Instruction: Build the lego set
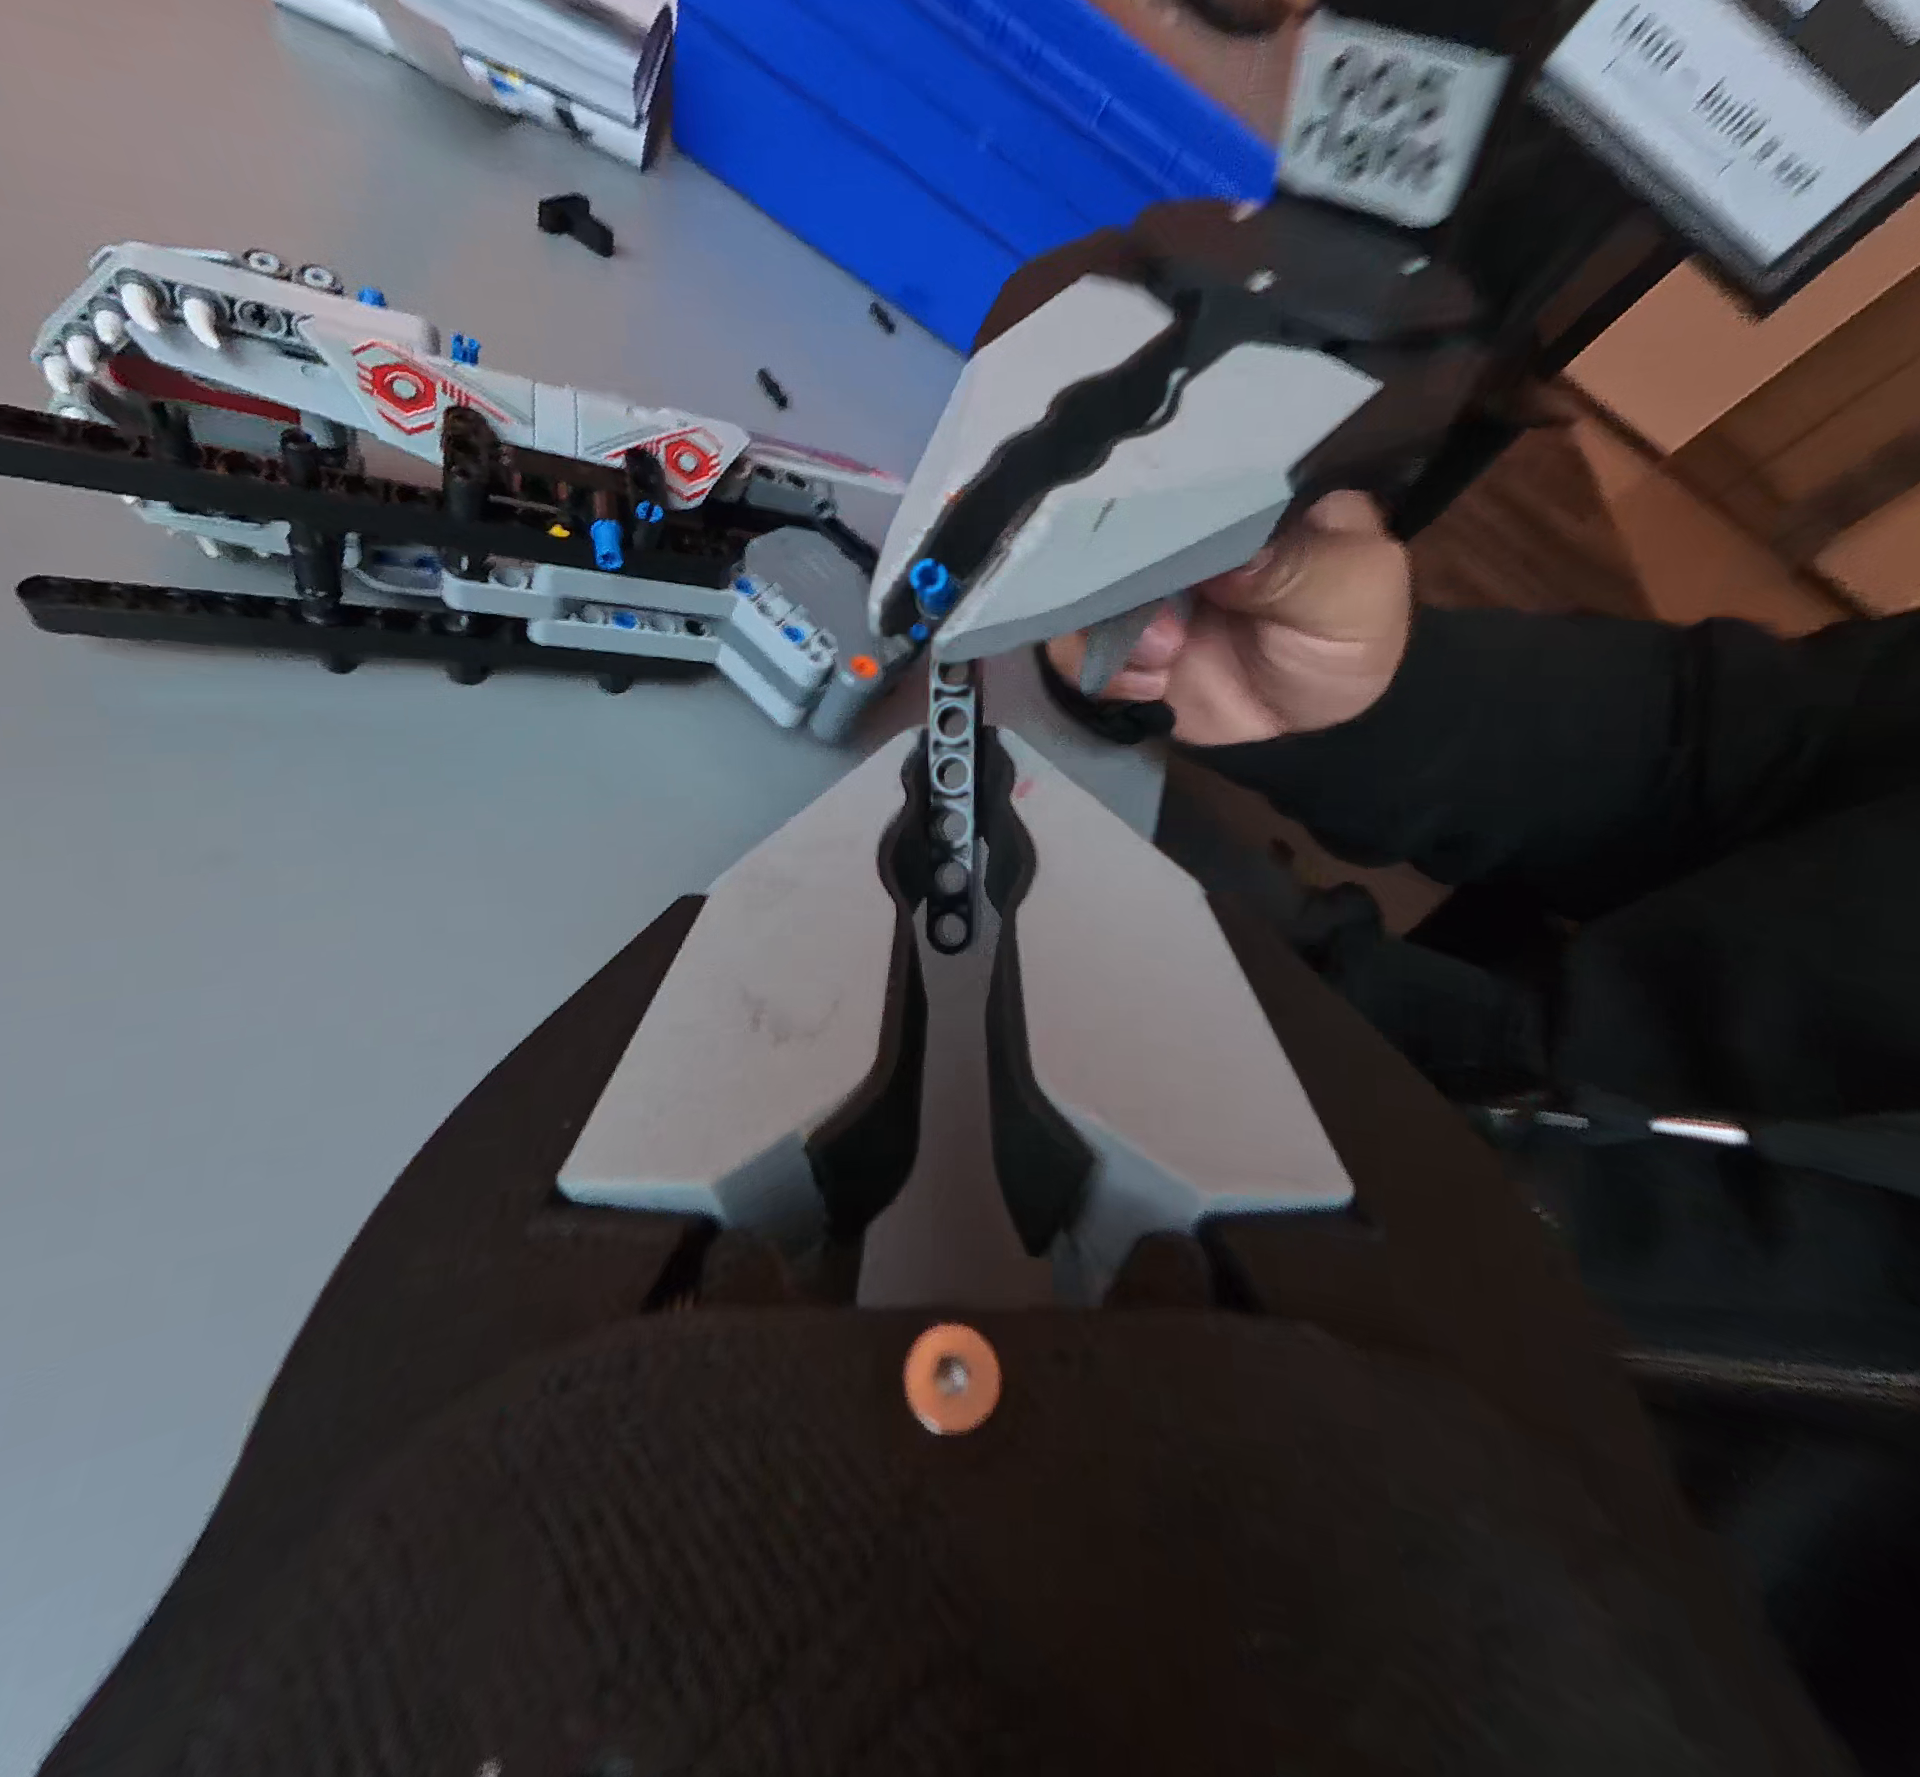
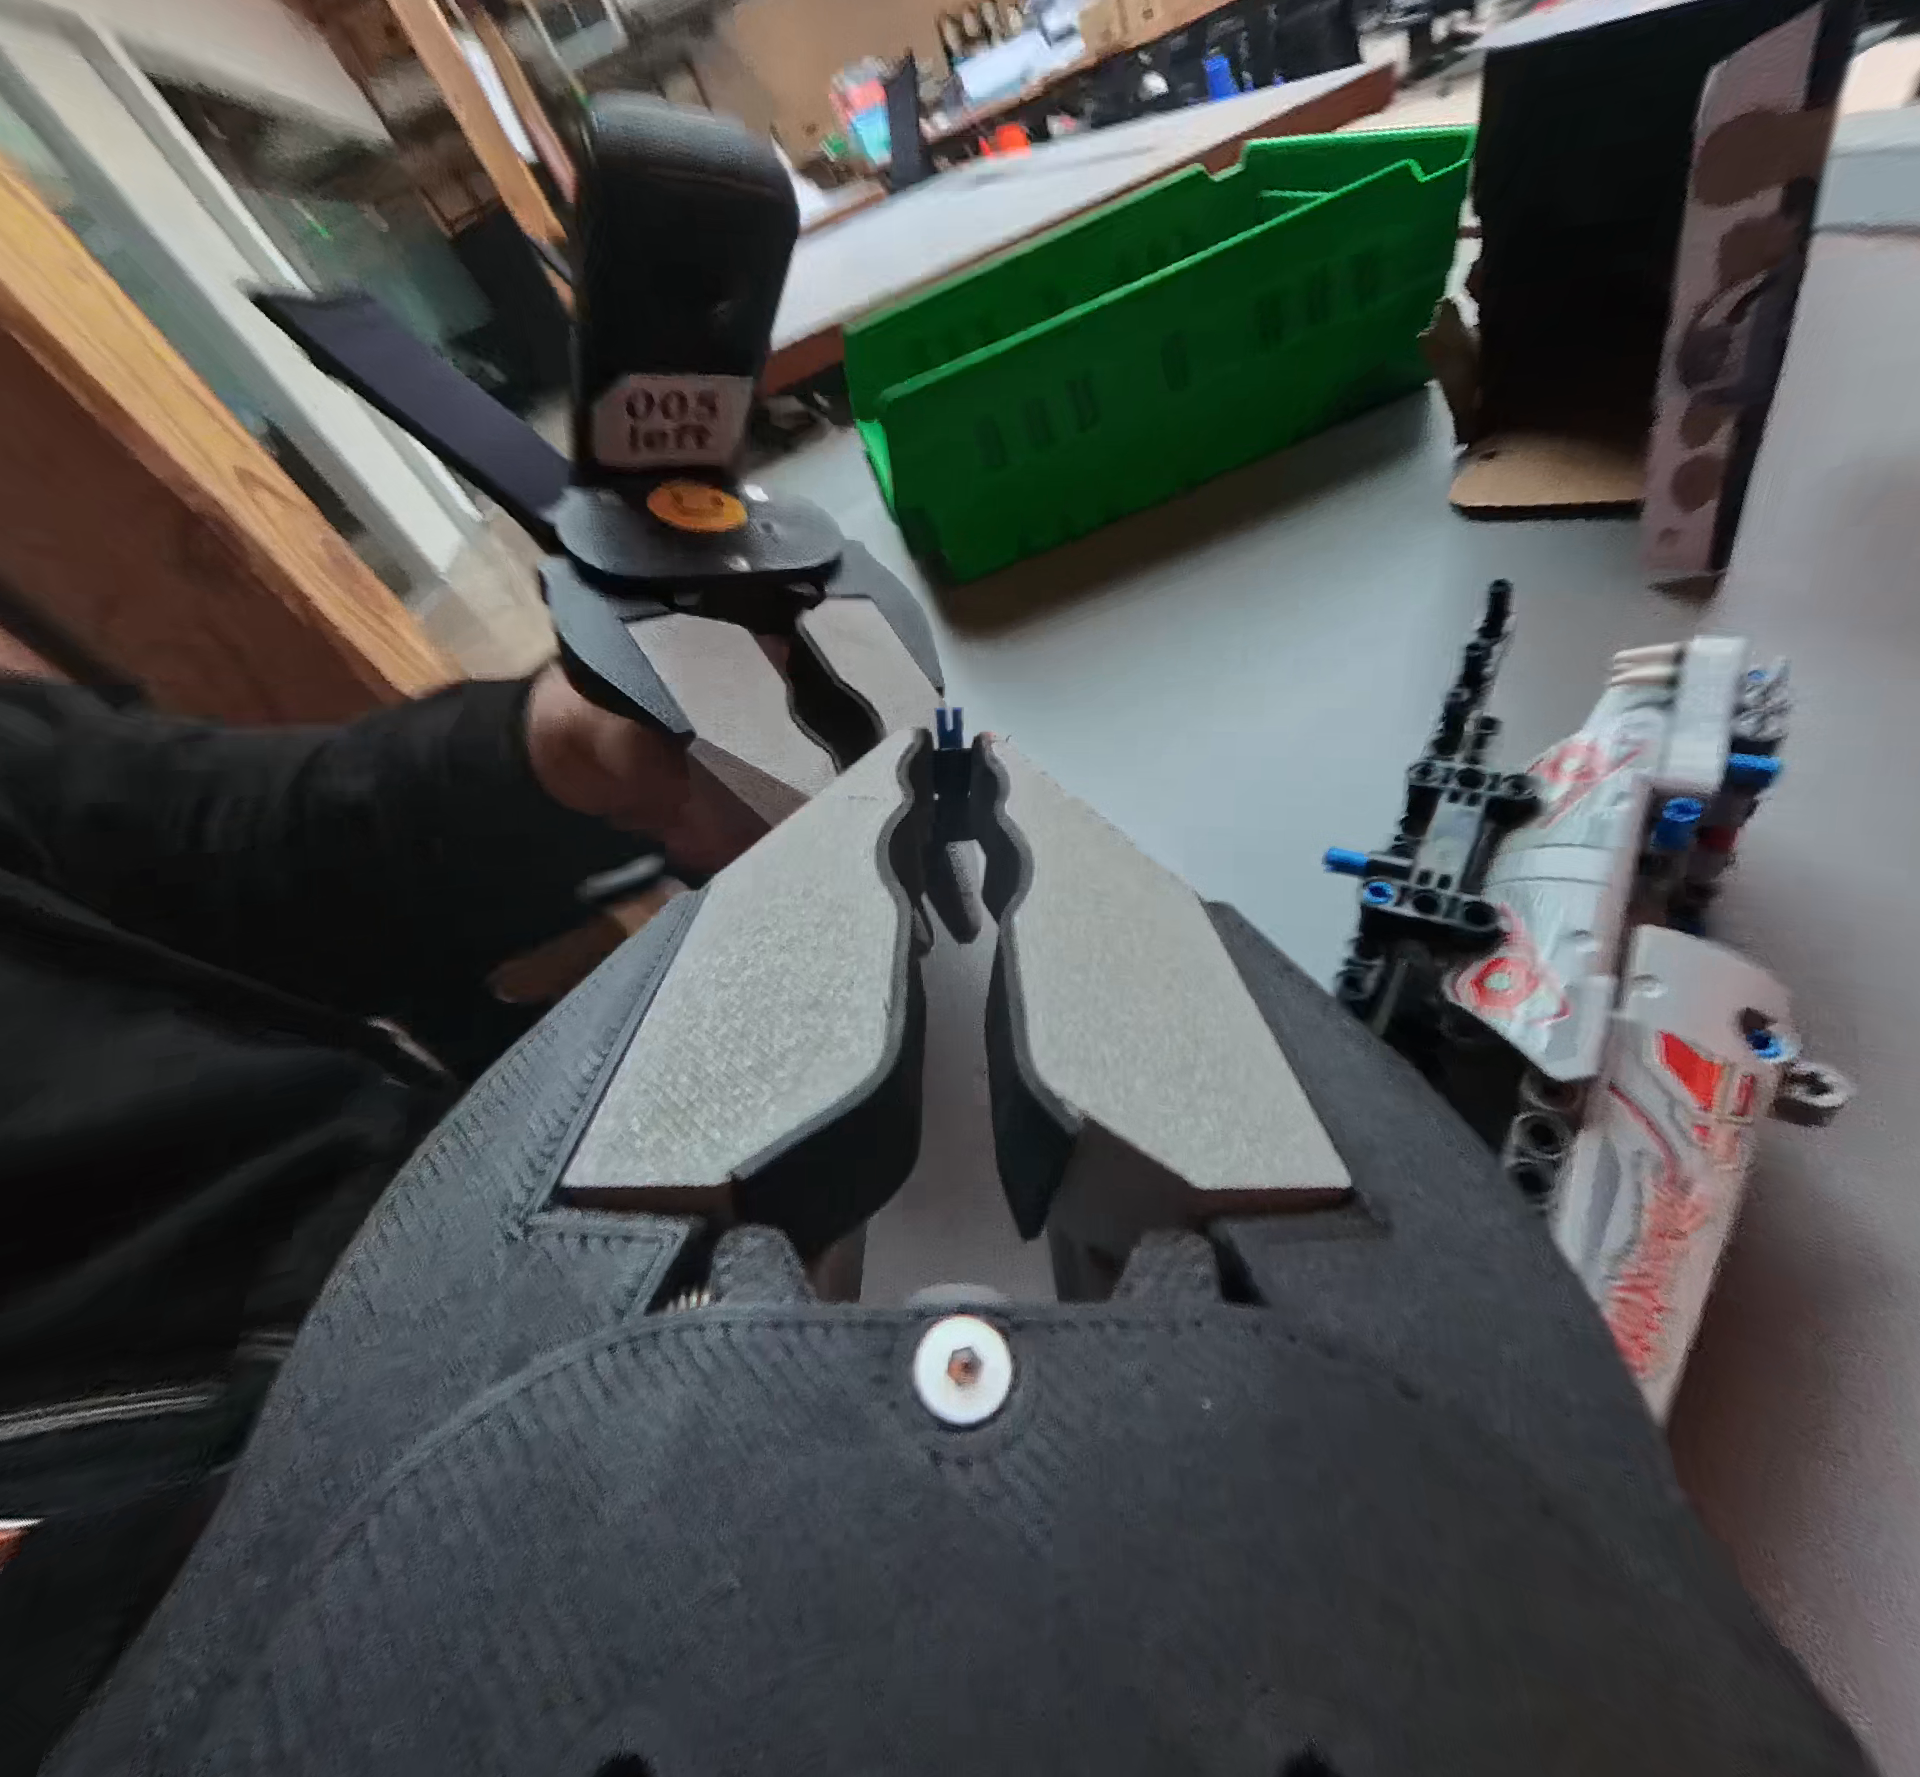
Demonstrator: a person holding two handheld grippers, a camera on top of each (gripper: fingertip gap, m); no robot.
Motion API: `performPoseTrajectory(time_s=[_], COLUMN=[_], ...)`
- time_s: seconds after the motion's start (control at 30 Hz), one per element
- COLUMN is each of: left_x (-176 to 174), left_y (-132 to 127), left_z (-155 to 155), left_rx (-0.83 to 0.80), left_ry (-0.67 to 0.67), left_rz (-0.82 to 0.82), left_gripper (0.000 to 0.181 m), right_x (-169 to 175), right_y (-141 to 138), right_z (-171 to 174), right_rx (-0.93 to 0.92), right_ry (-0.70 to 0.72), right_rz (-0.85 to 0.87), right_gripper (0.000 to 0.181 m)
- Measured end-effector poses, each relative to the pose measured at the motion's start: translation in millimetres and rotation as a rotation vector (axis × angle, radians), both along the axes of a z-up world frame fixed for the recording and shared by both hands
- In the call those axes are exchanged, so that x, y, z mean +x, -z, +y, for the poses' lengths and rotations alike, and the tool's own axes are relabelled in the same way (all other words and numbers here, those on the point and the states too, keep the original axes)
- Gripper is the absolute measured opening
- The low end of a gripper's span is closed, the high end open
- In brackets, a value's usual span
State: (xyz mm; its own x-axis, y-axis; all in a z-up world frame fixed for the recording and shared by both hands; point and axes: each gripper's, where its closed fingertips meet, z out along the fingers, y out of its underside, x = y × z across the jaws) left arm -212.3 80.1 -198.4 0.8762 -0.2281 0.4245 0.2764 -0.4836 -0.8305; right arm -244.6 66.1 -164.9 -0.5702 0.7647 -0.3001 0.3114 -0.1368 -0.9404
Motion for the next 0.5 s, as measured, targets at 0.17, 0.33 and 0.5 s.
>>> performPoseTrajectory(time_s=[0.17,0.33,0.5], left_x=[-11.2,-9.3,-39.4], left_y=[24.4,0.0,-28.0], left_z=[1.0,-4.5,-13.9], left_rx=[-0.094,0.017,0.174], left_ry=[-0.024,-0.017,-0.258], left_rz=[0.172,-0.02,0.35], left_gripper=[0.004,0.005,0.002], right_x=[-11.3,-6.1,-9.2], right_y=[15.6,10.8,15.4], right_z=[-4.8,-0.5,2.5], right_rx=[0.156,-0.134,-0.368], right_ry=[0.02,-0.03,0.045], right_rz=[-0.005,-0.078,-0.212], right_gripper=[0.003,0.002,0.003])
